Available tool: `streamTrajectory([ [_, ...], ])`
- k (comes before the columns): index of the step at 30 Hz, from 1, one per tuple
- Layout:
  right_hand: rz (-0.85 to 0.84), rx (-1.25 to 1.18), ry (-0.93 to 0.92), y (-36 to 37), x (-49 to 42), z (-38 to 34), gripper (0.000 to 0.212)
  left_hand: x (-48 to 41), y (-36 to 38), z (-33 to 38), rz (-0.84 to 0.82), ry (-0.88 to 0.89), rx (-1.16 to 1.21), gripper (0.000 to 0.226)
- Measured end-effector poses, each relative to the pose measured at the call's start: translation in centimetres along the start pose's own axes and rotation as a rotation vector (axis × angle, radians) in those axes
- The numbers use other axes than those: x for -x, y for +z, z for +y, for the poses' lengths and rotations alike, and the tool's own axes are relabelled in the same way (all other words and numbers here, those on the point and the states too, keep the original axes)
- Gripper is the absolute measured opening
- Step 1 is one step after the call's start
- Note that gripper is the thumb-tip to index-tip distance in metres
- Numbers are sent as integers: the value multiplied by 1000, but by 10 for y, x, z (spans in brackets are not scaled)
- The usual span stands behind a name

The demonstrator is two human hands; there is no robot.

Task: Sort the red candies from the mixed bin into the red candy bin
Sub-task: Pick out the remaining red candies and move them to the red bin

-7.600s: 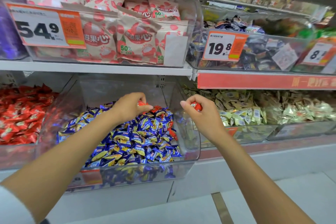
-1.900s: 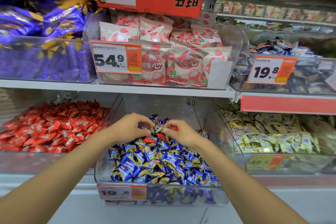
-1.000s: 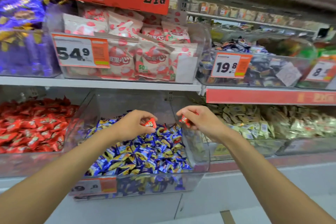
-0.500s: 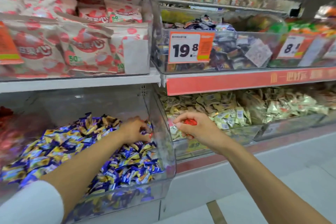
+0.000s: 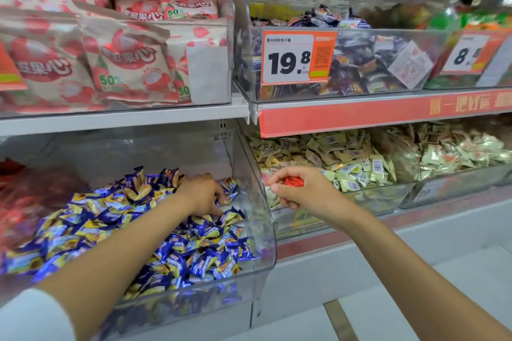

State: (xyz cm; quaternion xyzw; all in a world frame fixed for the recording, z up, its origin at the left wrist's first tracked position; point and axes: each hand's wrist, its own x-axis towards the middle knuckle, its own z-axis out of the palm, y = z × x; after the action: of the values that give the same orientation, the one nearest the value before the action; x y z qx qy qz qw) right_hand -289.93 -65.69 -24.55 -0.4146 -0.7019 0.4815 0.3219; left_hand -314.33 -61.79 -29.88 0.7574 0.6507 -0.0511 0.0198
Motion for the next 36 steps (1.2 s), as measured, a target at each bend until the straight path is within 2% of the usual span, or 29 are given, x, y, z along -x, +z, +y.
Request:
streamTrajectory([
  [3,7,9,-2,1,3,-3,9,3,-3,-8,2,27,56,22],
  [6,1,9,6,3,5,-7,8,14,-6,-17,52,35,222,22],
  [11,14,60,-37,8,6,-20,6,43,-28,-18,247,19,766,26],
  [14,31,72,-73,16,5,-32,7,62,-44,-20,274,-4,886,28],
  [19,20,170,-110,34,3,-52,7,88,-46,-45,291,11,804,29],
  [22,12,225,-148,42,1,-62,7,101,-48,-62,318,-7,806,22],
  [24,13,226,-172,48,-3,-69,9,104,-47,-77,241,-49,793,12],
  [27,27,225,-203,56,-7,-74,15,109,-48,-89,154,-104,736,11],
  [30,33,226,-187,60,-10,-74,15,112,-50,-81,193,-14,761,2],
  [31,31,219,-178,62,-12,-73,15,112,-51,-75,183,18,752,6],
  [32,31,214,-171,64,-13,-72,14,109,-48,-71,147,34,705,16],
  [34,29,213,-157,69,-16,-71,12,103,-42,-63,-1,20,448,40],
  [36,12,231,-132,75,-20,-69,8,100,-36,-57,-69,38,234,38],
])
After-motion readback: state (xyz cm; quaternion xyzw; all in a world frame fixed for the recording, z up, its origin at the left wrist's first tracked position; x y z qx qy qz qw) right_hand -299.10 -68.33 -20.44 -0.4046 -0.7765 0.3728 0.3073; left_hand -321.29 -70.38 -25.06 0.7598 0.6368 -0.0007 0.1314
